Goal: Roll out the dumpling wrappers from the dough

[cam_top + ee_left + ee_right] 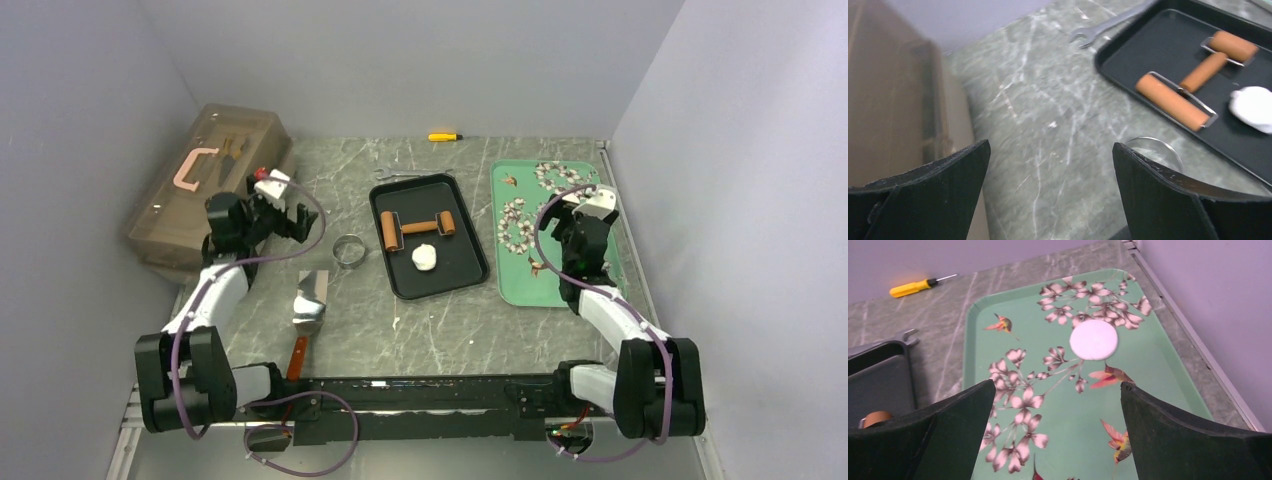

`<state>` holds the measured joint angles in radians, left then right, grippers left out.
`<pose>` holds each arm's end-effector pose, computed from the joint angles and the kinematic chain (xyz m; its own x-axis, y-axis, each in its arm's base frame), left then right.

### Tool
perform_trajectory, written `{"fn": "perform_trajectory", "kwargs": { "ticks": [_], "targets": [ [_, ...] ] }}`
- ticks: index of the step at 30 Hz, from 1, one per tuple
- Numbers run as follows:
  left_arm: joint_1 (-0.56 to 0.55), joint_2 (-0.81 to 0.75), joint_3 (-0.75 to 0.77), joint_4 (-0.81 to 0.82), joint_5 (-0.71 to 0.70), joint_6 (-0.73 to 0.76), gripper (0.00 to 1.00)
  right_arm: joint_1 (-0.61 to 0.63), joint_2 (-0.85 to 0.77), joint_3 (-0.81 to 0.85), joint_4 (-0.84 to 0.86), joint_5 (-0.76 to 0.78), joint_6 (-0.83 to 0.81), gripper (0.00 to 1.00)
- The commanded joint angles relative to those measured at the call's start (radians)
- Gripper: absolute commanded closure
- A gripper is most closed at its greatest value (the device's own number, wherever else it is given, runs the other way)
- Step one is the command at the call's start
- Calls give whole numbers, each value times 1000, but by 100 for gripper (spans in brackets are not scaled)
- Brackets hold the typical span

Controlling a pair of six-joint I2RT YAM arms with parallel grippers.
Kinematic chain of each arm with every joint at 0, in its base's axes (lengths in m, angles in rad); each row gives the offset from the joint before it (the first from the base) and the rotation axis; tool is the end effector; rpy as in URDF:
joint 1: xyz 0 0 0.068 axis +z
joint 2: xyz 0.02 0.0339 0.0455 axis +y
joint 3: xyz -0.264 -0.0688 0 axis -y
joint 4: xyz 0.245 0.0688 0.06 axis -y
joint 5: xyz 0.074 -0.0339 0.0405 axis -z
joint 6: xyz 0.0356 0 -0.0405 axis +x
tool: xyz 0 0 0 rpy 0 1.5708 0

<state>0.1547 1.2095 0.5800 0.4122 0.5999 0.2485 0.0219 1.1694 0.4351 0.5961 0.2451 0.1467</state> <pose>0.2610 0.0204 0.2424 -0.1038 0.1893 -0.9764 0.4571 0.8810 0.1222 0.2466 -0.0032 0.2219 -0.1042 0.1396 -0.9847 0.2368 0.9651 0.1117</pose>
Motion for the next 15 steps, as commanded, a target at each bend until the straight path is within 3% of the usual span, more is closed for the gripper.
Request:
{"fn": "perform_trajectory", "kwargs": {
  "ticks": [1,3,7,10,12,15],
  "targets": [
    [-114,74,264,-529,123,168,1,0,-44,117,-200,-120,43,0],
    [-239,150,395,-671,69,243,1,-1,-59,186,-323,-178,52,0],
    [-438,376,743,-959,-51,381,4,0,-99,222,-392,-307,40,0],
    [-520,651,1069,-1195,-144,461,19,0,-113,230,-428,-390,53,0],
    [-547,803,1243,-1277,-191,470,23,0,-111,231,-446,-429,57,0],
    [-585,914,1338,-1303,-203,515,21,0,-90,261,-511,-442,50,0]
  ]
}}
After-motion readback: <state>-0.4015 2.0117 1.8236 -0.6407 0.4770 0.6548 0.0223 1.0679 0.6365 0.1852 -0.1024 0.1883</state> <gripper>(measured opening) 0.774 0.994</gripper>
